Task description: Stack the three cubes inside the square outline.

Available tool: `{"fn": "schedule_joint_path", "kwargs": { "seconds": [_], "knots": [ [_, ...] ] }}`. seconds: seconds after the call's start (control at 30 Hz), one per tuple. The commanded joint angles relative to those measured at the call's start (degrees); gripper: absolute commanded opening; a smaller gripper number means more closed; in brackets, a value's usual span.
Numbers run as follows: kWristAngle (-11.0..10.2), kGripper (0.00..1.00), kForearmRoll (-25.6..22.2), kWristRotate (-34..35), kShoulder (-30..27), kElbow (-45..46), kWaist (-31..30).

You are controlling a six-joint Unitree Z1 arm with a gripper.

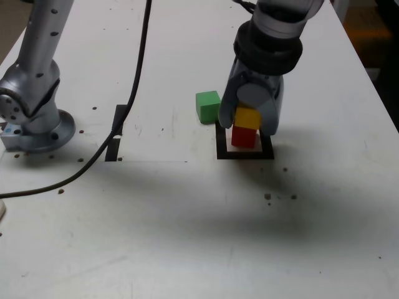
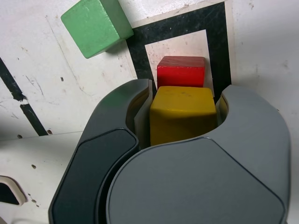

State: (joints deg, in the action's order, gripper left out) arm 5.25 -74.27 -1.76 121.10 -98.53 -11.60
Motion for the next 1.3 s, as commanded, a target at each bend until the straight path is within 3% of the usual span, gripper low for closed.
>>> {"fn": "schedule_joint_path", "kwargs": {
  "seconds": [0.0,0.33,0.6,0.7,0.8,0.87,1.27],
  "knots": [
    [-0.12,0.16,0.47,0.01,-0.77,1.02,0.17],
    [-0.07,0.17,1.86,0.16,-1.40,2.77,0.62],
    [-0.02,0.36,2.11,0.18,-1.04,3.00,0.62],
    [0.22,0.53,2.11,0.18,-0.75,3.11,0.62],
    [0.63,0.87,2.11,0.18,-0.42,3.19,0.62],
    [0.72,0.98,2.10,0.18,-0.35,3.23,0.62],
    [0.71,1.00,2.01,0.26,-1.21,3.62,0.62]
  ]
}}
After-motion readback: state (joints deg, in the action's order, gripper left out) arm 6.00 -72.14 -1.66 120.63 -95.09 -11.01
